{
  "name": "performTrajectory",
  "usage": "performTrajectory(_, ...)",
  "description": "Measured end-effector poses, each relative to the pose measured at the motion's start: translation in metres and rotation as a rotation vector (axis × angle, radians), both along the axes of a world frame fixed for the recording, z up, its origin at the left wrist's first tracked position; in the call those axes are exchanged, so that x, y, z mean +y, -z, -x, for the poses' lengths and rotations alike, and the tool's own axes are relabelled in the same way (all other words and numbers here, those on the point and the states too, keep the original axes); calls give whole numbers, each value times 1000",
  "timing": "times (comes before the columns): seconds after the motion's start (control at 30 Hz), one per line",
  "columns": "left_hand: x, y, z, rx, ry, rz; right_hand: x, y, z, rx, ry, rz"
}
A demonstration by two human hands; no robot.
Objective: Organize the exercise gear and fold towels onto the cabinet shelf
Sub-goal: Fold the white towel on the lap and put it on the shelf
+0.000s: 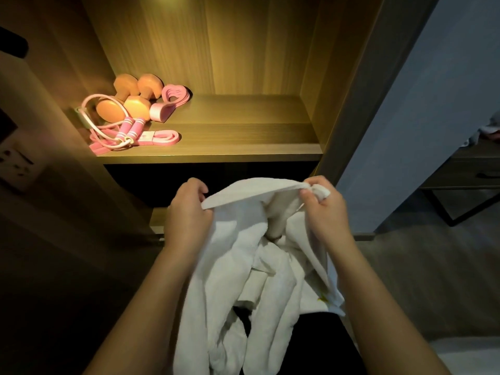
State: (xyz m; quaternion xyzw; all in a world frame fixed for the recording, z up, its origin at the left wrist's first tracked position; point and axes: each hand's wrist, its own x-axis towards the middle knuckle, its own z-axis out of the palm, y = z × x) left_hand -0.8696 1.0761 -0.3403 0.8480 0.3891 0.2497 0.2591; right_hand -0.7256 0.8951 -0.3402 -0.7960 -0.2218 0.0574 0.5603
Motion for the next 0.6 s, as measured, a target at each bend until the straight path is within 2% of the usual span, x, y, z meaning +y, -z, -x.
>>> performTrajectory(0.07,1,3,4,-48,3,127,-6,-1,-10,12,97,19)
performTrajectory(0.13,-2,0,4,-33,94,117,-8,-2,-13,40,125,19)
performTrajectory(0.37,-26,-32,-9,144,281,61,2,-12,29,-16,-326,102)
performTrajectory(0.43,-34,-36,-11,176,334,69,9,-8,40,-57,-394,144)
performTrajectory(0.5,-39,-36,-11,213,362,65,14,-1,44,-85,-379,159)
performTrajectory(0.6,-39,-35,-5,282,344,49,14,8,36,-33,-240,136)
